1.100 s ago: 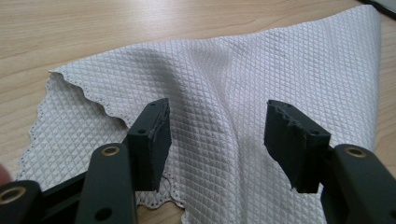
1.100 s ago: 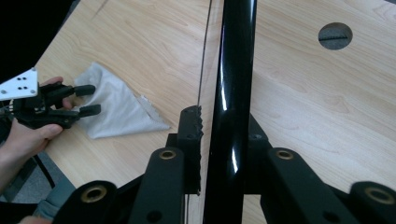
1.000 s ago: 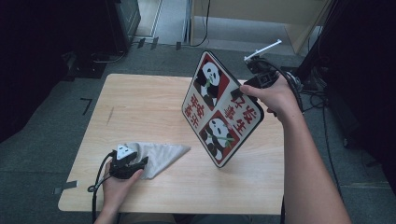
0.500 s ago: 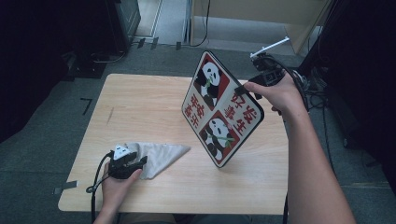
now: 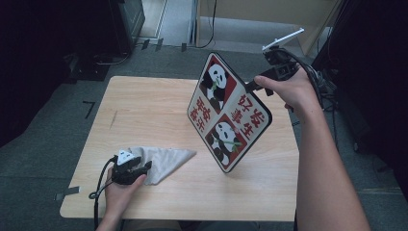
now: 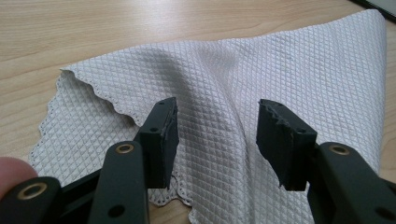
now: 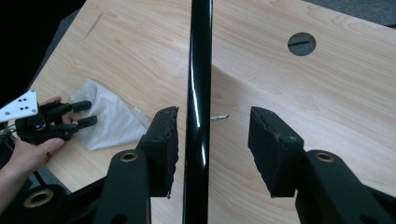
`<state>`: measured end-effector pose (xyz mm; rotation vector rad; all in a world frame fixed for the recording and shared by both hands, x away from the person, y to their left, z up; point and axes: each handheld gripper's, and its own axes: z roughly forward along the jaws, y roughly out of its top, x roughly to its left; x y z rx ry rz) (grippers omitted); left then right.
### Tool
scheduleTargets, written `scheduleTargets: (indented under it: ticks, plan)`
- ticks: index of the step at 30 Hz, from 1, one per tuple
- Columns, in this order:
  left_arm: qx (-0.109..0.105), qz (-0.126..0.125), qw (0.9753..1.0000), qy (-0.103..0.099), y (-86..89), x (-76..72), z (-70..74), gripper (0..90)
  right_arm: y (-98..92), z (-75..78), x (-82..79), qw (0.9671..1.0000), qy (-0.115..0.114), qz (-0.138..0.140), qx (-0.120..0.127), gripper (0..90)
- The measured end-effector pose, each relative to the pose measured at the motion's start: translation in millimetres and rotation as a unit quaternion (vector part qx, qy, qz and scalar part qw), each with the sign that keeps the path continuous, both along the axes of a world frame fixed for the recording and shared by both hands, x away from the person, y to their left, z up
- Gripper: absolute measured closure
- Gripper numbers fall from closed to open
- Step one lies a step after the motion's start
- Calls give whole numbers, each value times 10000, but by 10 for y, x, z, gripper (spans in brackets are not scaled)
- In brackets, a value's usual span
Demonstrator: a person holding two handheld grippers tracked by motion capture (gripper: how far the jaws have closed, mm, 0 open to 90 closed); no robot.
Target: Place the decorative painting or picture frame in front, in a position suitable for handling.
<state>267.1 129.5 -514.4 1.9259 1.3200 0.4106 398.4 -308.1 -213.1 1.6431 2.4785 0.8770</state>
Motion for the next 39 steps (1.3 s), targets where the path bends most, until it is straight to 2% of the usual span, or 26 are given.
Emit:
scheduleTargets:
  ticks: [6,7,8,9,11,12,14,15,21,25,39]
  plan:
    - [-3,-3,10000,2,1,0,0,491,38,99,31,9998,52,-184,-92,465]
    - [-8,-3,10000,5,2,1,0,491,50,119,39,9997,92,-214,-86,446]
    - [-18,1,10000,6,2,1,0,491,83,148,58,9993,237,-264,-142,361]
    - [-24,0,10000,8,3,1,0,491,83,148,58,9993,237,-264,-142,361]
    - [-27,-2,10000,11,5,2,0,492,127,178,74,9985,276,-346,-328,313]
    - [-31,-2,10000,12,5,2,0,491,158,203,81,9983,264,-429,-303,276]
    - [-36,-4,10000,10,6,2,0,491,176,211,84,9982,259,-449,-307,261]
    - [-43,-3,10000,7,9,4,-1,491,210,218,90,9976,247,-498,-410,244]
    - [-78,3,10000,20,12,5,-1,491,232,240,88,9968,208,-558,-541,225]
    - [-87,3,10000,25,14,6,-1,490,194,271,79,9963,147,-650,-541,218]
    - [-49,-5,10000,8,10,4,-1,488,-75,366,-5,9936,3,-974,-576,212]
